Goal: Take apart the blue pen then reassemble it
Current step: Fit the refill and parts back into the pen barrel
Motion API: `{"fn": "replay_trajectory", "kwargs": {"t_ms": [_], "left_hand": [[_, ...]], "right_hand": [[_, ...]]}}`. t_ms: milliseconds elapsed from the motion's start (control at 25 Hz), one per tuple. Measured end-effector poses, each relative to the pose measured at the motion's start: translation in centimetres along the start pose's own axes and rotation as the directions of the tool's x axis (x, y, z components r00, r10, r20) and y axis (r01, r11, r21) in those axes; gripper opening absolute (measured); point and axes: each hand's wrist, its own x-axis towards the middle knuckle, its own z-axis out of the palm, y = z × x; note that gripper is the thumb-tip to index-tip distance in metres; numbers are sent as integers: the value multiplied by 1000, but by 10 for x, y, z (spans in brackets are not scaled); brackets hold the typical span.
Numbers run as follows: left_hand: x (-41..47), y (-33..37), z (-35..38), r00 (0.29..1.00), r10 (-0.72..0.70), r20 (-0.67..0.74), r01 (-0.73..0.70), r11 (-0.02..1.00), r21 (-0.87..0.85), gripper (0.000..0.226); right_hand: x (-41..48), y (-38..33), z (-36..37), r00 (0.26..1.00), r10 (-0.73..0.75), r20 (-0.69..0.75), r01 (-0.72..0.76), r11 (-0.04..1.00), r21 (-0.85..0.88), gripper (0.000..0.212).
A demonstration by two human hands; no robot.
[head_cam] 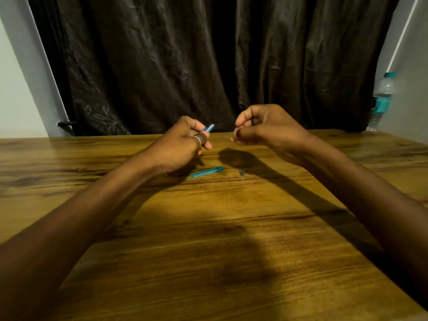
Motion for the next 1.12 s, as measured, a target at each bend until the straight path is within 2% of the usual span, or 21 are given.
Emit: {"fn": "replay_trajectory", "kwargs": {"t_ms": [80,160,280,760,1000,1120], "left_hand": [[-3,3,-2,998,19,52,-18,1000,-17,19],[-5,4,-3,995,41,88,-41,999,-6,23],[-7,3,-5,993,38,107,-40,999,19,29],[-6,0,-7,992,71,106,-74,997,16,26],[-4,-2,-8,992,71,106,-74,997,29,24],[-4,-2,-9,991,73,114,-78,996,43,23]], "right_hand": [[2,1,1,1000,7,-19,-3,986,166,24],[1,0,3,1000,21,-21,-16,977,210,28],[1,-1,5,1000,19,-8,-18,981,193,29],[-2,-4,9,1000,2,0,-2,979,202,30],[-2,-3,11,1000,-17,4,16,991,132,28],[-3,-3,10,999,-54,11,53,998,22,32]]}}
